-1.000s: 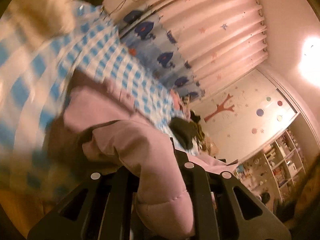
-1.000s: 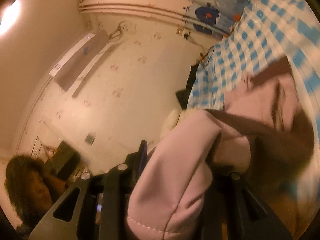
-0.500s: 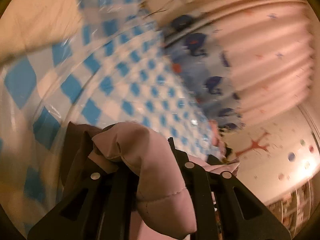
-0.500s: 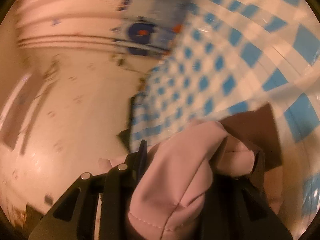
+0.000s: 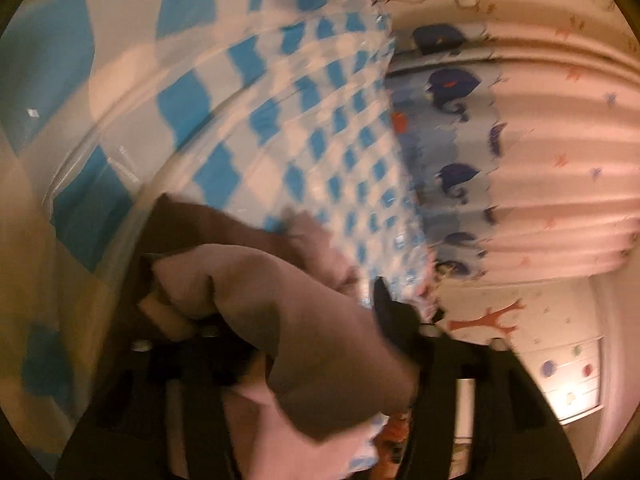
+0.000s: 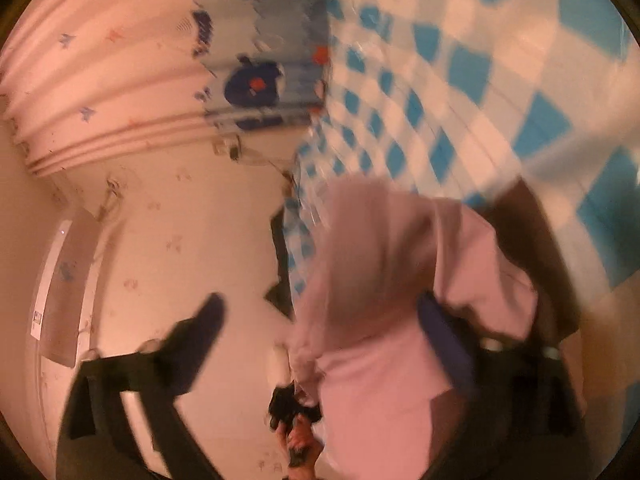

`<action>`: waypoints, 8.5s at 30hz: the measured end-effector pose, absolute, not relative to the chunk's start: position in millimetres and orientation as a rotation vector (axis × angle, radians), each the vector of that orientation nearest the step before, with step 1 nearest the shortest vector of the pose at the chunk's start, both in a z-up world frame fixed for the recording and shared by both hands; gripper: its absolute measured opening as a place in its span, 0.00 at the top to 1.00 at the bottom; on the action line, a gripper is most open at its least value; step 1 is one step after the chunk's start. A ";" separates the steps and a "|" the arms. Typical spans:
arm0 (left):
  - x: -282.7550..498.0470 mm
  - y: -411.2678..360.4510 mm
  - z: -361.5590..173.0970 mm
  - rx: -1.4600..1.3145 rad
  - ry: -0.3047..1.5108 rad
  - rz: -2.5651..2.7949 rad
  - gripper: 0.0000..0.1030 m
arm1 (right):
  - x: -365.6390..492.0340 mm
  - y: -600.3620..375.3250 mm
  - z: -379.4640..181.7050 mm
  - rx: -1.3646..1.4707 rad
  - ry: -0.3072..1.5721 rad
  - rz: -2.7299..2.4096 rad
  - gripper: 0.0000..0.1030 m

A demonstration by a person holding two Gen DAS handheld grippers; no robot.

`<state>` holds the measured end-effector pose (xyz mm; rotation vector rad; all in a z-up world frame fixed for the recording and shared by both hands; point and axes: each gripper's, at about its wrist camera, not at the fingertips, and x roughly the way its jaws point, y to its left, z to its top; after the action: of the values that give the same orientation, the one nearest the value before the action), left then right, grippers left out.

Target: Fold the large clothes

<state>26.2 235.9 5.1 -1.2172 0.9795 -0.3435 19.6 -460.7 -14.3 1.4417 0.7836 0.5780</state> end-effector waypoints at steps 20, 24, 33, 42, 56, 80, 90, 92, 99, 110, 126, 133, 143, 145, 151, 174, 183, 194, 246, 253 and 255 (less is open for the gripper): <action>60.9 76.4 -11.3 -0.481 0.957 -0.326 0.14 | 101.4 -280.5 -32.9 0.273 1.001 0.350 0.07; 62.5 76.4 -23.0 -0.466 0.930 -0.347 0.14 | 96.3 -286.5 -45.3 0.305 0.964 0.358 0.07; 53.3 97.7 16.1 -0.457 0.833 -0.239 0.14 | 77.3 -326.2 20.2 0.233 0.822 0.178 0.07; 66.6 93.6 -36.9 -0.460 0.876 -0.240 0.14 | 93.2 -339.7 -45.0 0.328 0.909 0.178 0.07; -122.9 208.1 27.6 -0.796 0.878 -0.229 0.14 | -127.9 -189.2 73.6 -0.327 0.724 0.594 0.07; -170.6 184.0 -75.0 -1.300 0.897 -0.268 0.14 | -145.3 -122.5 13.5 -0.434 0.814 0.550 0.07; -142.6 175.3 -85.8 -1.222 0.849 -0.183 0.14 | -185.0 -317.4 42.4 0.412 0.970 0.432 0.07; -140.5 172.7 -83.3 -1.195 0.853 -0.174 0.14 | -192.8 -394.6 19.1 0.742 1.007 0.332 0.07; -144.4 181.6 -85.2 -1.210 0.840 -0.173 0.13 | -204.1 -472.2 -47.9 1.191 1.066 0.281 0.07; -144.7 185.1 -87.5 -1.239 0.836 -0.183 0.13 | -180.1 -460.3 -54.0 1.187 1.055 0.258 0.06; -152.7 185.8 -89.2 -1.278 0.822 -0.195 0.13 | -181.2 -473.7 -54.9 1.171 0.981 0.229 0.46; -150.8 182.1 -88.4 -1.257 0.841 -0.180 0.13 | -168.4 -467.8 -56.4 1.165 0.929 0.297 0.58; -151.6 186.0 -91.3 -1.274 0.825 -0.142 0.28 | -207.2 -454.7 -17.7 0.968 0.856 0.353 0.70; -149.1 183.0 -91.0 -1.262 0.830 -0.147 0.36 | -205.9 -464.2 -52.3 1.031 0.937 0.314 0.66; -146.9 182.0 -90.6 -1.252 0.826 -0.165 0.45 | -230.0 -479.9 0.0 0.866 0.774 0.044 0.55; -139.7 181.4 -84.9 -1.221 0.811 -0.177 0.47 | -111.1 -164.9 34.5 -0.290 0.813 0.345 0.35; -138.9 172.6 -68.9 -1.113 0.780 -0.174 0.54 | -83.0 -150.2 -11.9 -0.337 0.978 0.318 0.29; -143.5 118.6 6.0 -0.737 0.640 -0.208 0.61 | -87.7 -144.1 -24.5 -0.355 0.977 0.337 0.27; -150.9 -177.0 114.8 0.111 0.539 -0.440 0.61 | 21.0 -440.4 42.6 0.746 1.003 0.677 0.08; -156.5 -280.7 84.1 0.460 0.600 -0.456 0.59 | -4.3 -514.8 10.3 0.985 0.985 0.654 0.08; -158.1 -296.9 78.1 0.515 0.600 -0.460 0.59 | -7.2 -527.1 17.5 0.989 0.953 0.648 0.08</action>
<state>-158.1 -296.9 78.1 0.5146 0.6004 -0.4600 -7.2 -527.1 17.5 0.9886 0.9526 0.6480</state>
